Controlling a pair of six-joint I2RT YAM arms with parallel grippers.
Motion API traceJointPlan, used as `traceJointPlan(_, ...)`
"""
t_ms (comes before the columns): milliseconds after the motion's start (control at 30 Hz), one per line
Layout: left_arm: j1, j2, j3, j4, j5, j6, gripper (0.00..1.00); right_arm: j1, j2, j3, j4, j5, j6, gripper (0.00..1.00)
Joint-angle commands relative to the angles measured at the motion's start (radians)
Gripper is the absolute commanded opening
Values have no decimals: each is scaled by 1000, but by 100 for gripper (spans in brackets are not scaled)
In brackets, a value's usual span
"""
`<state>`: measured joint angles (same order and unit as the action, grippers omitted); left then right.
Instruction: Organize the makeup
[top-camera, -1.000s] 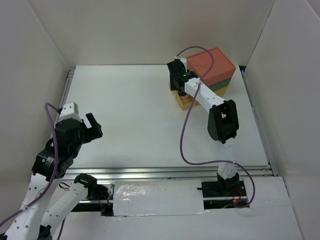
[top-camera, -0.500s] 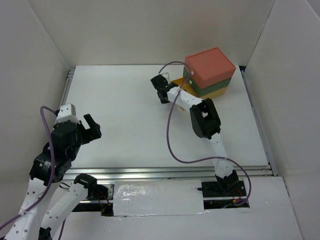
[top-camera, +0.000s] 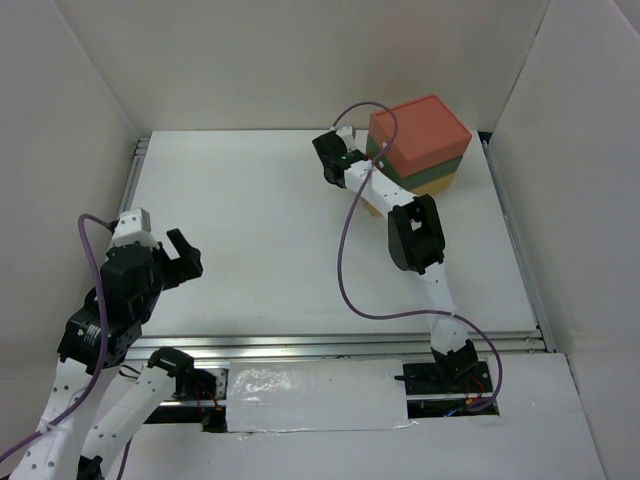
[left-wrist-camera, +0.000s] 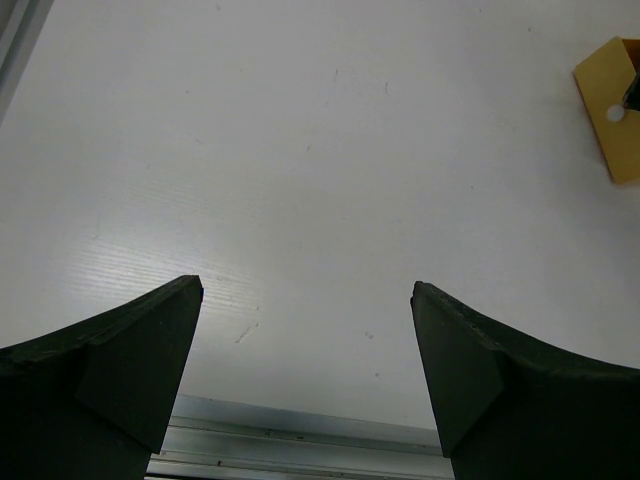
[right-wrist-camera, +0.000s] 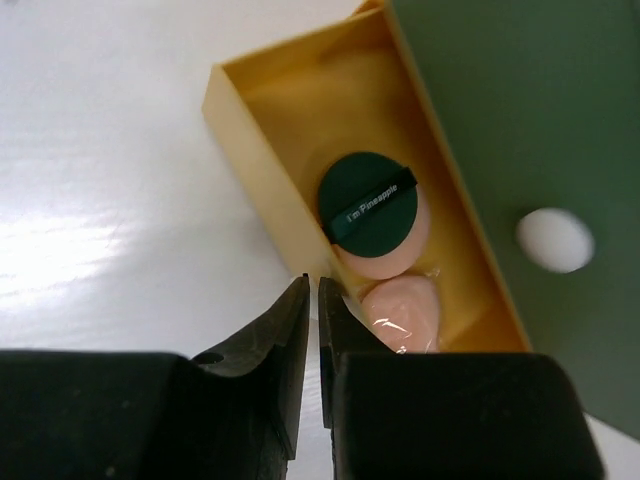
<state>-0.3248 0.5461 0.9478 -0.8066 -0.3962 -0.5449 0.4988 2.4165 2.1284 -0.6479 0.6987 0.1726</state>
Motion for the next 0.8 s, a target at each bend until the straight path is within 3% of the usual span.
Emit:
traceJointPlan(0, 4, -12, 2, 40, 8, 30, 99, -40, 30, 48, -39, 73, -13, 16)
traceJointPlan(367, 4, -14, 0, 41, 11, 31, 99, -78, 13, -7, -30, 117, -28, 16)
traceJointPlan(600, 4, -12, 0, 43, 14, 33, 99, -82, -57, -166, 13, 191, -25, 14)
traceJointPlan(767, 4, -11, 2, 43, 19, 36, 100, -94, -71, -188, -1, 203, -5, 10)
